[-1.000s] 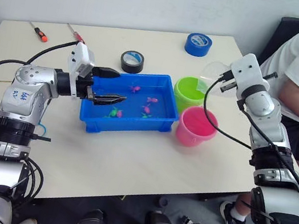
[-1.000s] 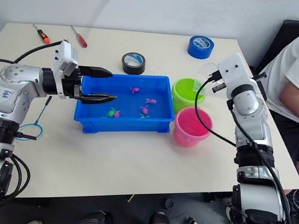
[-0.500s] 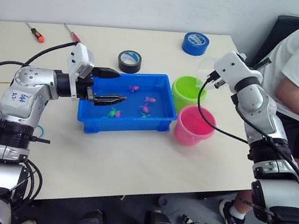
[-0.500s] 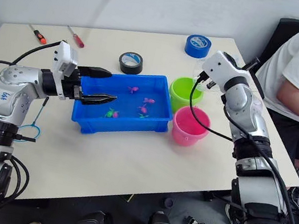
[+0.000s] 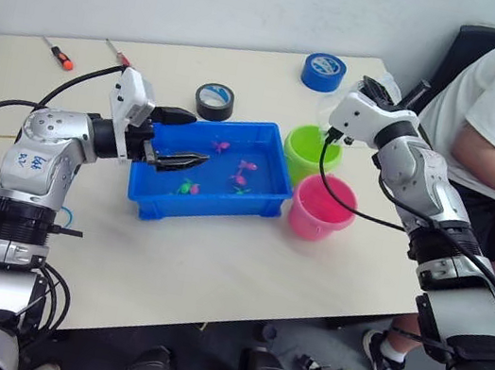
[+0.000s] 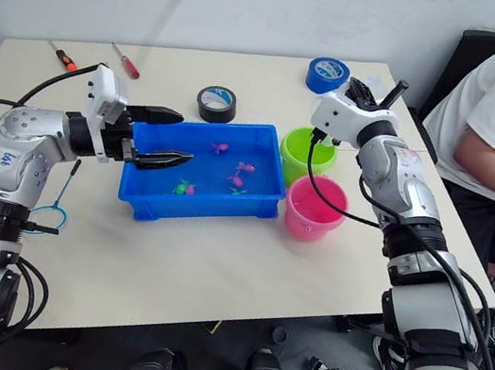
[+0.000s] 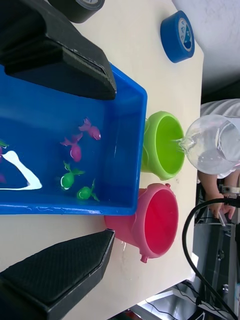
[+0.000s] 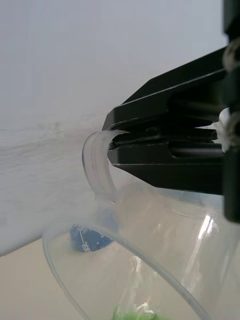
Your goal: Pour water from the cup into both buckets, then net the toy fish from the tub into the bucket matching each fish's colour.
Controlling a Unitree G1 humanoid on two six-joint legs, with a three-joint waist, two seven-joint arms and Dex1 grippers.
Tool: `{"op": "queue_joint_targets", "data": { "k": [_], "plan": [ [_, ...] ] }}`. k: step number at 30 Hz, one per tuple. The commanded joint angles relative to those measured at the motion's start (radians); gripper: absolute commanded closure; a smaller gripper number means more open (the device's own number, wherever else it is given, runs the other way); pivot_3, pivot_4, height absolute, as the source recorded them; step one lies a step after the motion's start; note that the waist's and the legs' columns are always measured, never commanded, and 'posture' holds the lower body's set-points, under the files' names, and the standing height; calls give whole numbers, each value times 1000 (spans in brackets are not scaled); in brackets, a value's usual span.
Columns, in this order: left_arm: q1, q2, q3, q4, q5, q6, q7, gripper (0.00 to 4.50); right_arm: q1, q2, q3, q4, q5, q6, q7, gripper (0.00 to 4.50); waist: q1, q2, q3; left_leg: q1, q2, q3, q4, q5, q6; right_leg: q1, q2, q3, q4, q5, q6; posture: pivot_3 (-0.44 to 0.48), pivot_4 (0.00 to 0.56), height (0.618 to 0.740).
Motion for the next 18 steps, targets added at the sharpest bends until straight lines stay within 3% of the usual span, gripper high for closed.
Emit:
{"op": "queue_joint_targets", "data": {
  "k": [1, 18],
  "plan": [
    [8, 4, 32, -42, -17, -12, 11, 0, -36, -24, 22, -1, -49, -42, -49, 4488, 0, 0, 0, 0, 0, 0, 0, 0, 0, 0, 0, 0, 0, 0, 0, 0, 150, 731],
    [36, 8, 39, -75, -22, -4, 29, 0, -73, -54, 108, 50, -203, -128, -171, 4488, -1, 0, 0, 0, 0, 1, 0, 0, 0, 0, 0, 1, 0, 0, 0, 0, 150, 731]
  ]
}}
